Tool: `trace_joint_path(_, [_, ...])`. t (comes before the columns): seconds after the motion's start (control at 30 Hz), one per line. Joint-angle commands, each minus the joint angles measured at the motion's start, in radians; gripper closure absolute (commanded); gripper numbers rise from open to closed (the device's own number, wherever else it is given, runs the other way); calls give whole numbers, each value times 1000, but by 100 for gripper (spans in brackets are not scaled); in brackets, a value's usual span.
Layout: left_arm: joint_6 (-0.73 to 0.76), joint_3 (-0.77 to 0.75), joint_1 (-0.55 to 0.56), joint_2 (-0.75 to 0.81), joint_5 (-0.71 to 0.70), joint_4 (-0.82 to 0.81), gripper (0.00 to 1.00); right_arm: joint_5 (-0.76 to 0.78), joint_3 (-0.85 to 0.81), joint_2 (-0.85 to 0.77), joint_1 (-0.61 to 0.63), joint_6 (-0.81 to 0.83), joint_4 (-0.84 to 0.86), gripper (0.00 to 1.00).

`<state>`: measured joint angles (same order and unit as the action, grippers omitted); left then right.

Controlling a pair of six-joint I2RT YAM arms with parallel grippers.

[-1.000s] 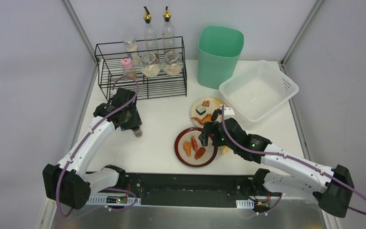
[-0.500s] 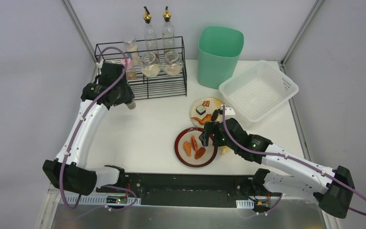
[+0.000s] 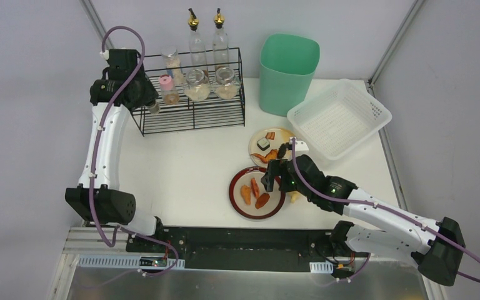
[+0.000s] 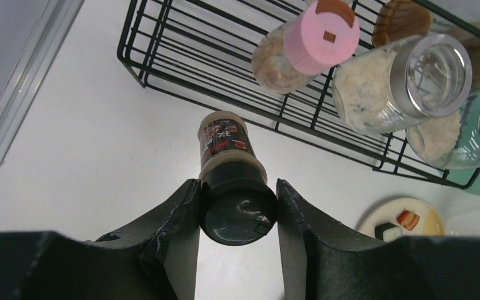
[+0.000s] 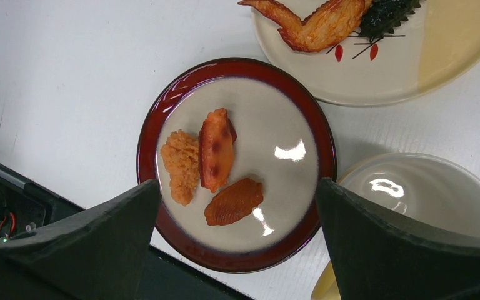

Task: Clear the kitchen counter

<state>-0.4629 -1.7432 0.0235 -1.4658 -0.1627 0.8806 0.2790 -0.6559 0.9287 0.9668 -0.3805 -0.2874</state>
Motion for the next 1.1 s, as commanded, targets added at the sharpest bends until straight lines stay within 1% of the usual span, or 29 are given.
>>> trace_joint_path(0.0, [20,-100,-28,-63,9,25,100,-1,-23,-6,7,3,11,1])
trace_joint_path(0.23, [15,-208,-75,-180,16,36,100,0,-21,-16,7,3,12,1])
trace_joint_path(0.43, [-14,-265,-124,-266,75,36,100,-4,-21,-16,7,3,13,1])
trace_joint_path(0.63, [-49,-312,-147,-333,84,35,100,-2,-22,-22,6,5,10,1])
trace_joint_path(1.07, [-104,-339,-165,-403,72,33,100,1,-23,-16,7,4,10,1])
